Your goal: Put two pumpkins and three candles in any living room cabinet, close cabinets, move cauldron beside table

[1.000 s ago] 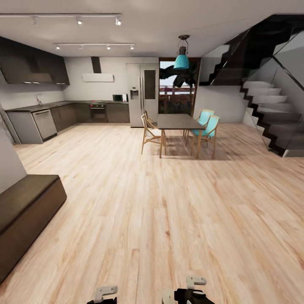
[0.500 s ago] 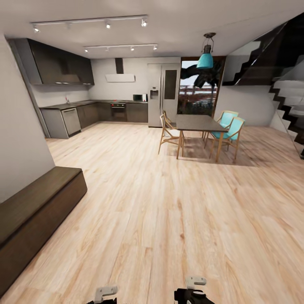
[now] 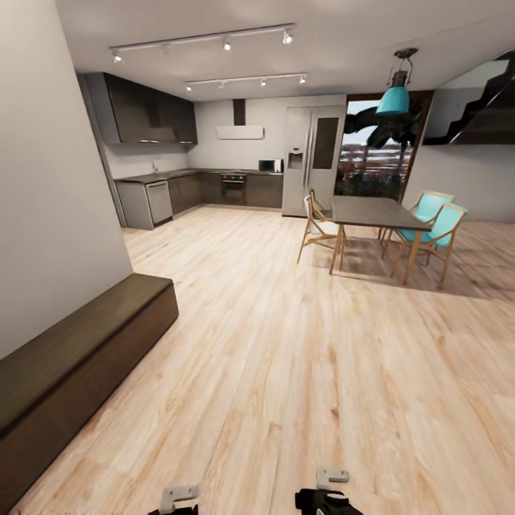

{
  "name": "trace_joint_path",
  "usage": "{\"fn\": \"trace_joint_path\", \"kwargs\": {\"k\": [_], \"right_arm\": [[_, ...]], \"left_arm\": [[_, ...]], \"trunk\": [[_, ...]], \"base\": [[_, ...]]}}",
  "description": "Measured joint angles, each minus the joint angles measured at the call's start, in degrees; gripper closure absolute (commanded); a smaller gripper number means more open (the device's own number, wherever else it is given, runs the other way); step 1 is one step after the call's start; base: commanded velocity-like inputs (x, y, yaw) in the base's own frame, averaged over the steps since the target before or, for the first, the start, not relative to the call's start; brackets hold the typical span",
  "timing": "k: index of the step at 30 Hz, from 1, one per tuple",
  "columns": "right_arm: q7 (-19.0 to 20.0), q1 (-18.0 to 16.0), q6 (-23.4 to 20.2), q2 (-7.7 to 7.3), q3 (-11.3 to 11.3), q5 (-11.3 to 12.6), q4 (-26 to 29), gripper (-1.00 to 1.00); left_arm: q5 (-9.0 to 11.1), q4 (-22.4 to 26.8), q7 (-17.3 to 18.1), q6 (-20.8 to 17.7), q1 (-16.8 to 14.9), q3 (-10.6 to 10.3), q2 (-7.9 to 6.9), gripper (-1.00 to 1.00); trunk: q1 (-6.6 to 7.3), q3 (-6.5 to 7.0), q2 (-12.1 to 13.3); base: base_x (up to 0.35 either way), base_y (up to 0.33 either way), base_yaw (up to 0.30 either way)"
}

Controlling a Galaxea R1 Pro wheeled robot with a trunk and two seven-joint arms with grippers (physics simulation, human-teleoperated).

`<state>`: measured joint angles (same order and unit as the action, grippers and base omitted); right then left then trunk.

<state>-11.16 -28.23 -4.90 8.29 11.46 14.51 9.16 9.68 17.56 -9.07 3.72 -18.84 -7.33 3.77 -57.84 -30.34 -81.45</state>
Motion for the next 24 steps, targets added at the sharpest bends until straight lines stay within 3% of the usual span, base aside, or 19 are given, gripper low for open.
{"fn": "trace_joint_path", "kwargs": {"k": [13,17,24], "right_arm": [[0.0,0.02,-0.01,-0.01,0.0,0.01,0.02,-1.0],[-0.01,0.03,-0.08,-0.01,0.0,0.0,0.02,-1.0],[0.0,0.01,-0.09,0.0,0.0,0.0,0.0,-1.0]], "left_arm": [[-0.05,-0.02,0.02,0.01,-0.01,-0.01,0.03,-1.0],[-0.06,-0.02,0.01,0.01,-0.01,-0.06,0.03,-1.0],[-0.06,0.0,0.04,0.0,0.0,-0.08,0.04,-1.0]], "trunk": [[0.01,0.0,0.0],[-0.01,0.0,0.0],[-0.02,0.0,0.0]], "base": [[0.238,0.061,0.244],[0.048,0.022,0.071],[-0.001,0.002,0.253]]}}
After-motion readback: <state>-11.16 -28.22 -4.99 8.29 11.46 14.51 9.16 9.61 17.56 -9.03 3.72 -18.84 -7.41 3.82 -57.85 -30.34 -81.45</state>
